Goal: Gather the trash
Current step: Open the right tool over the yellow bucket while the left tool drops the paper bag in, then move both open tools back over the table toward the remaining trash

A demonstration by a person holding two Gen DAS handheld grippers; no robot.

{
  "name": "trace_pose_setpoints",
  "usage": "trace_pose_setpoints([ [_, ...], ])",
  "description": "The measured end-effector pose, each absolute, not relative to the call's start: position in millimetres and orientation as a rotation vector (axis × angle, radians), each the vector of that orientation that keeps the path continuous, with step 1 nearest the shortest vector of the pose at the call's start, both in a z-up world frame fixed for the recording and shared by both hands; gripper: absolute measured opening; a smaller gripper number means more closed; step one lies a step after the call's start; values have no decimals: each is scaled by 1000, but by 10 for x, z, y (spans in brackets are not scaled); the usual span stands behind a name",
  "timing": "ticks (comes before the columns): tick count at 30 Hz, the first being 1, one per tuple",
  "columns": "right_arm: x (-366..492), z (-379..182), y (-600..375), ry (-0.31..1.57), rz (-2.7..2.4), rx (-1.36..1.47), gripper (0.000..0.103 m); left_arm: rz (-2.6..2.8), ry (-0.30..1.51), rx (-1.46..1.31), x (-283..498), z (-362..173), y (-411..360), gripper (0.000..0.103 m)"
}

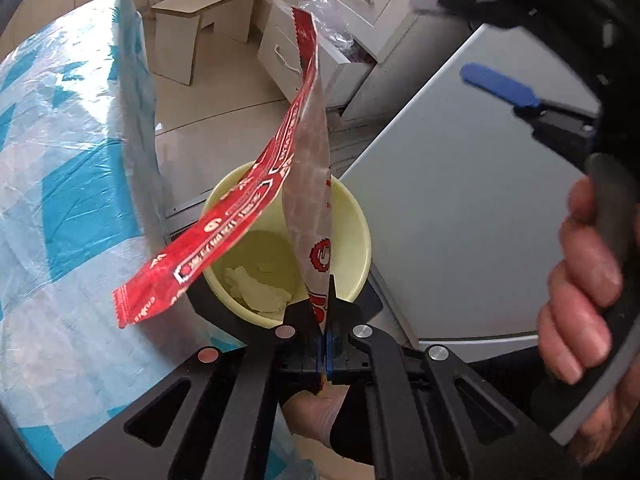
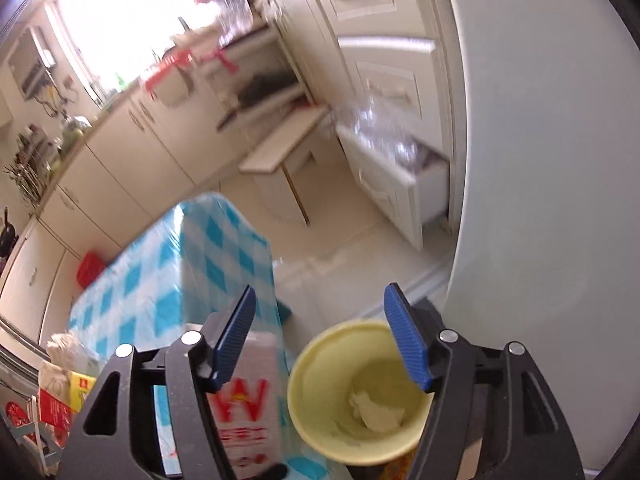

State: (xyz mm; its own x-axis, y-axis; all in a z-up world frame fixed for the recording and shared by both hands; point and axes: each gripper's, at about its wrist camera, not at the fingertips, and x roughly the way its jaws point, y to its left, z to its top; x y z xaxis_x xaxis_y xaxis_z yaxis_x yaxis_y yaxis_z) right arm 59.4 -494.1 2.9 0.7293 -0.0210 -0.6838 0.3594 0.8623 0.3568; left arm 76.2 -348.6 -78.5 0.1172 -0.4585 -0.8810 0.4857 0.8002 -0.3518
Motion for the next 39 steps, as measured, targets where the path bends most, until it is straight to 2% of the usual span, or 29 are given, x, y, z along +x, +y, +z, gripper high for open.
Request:
trace_pose_setpoints([
  [4,620,131,-4933,674,-197,509,65,-672,1317,32,909,-894,-3660,4],
  [6,662,138,-4970,665,-191,527,65,-662,1318,31,903,-905,-3672,15],
  [9,702,149,-4998,654,-191,554,65,-657,1301,26,961,-855,-3691,23],
  [13,705,177,-4994,647,-192,568,67,-656,1254,28,802,-756,-3602,29],
  [15,703,184,-4973,648,-191,571,68,-639,1226,26,686,-614,-3528,46],
  [17,703,186,-4970,648,-188,578,69,-623,1191,22,619,-501,-3418,51],
  [27,759,158,-4826,674,-175,559,70,-544,1073,-30,350,-98,-2644,60],
  [39,962,95,-4262,747,-82,405,73,-364,995,-101,-54,-8,-1427,66],
])
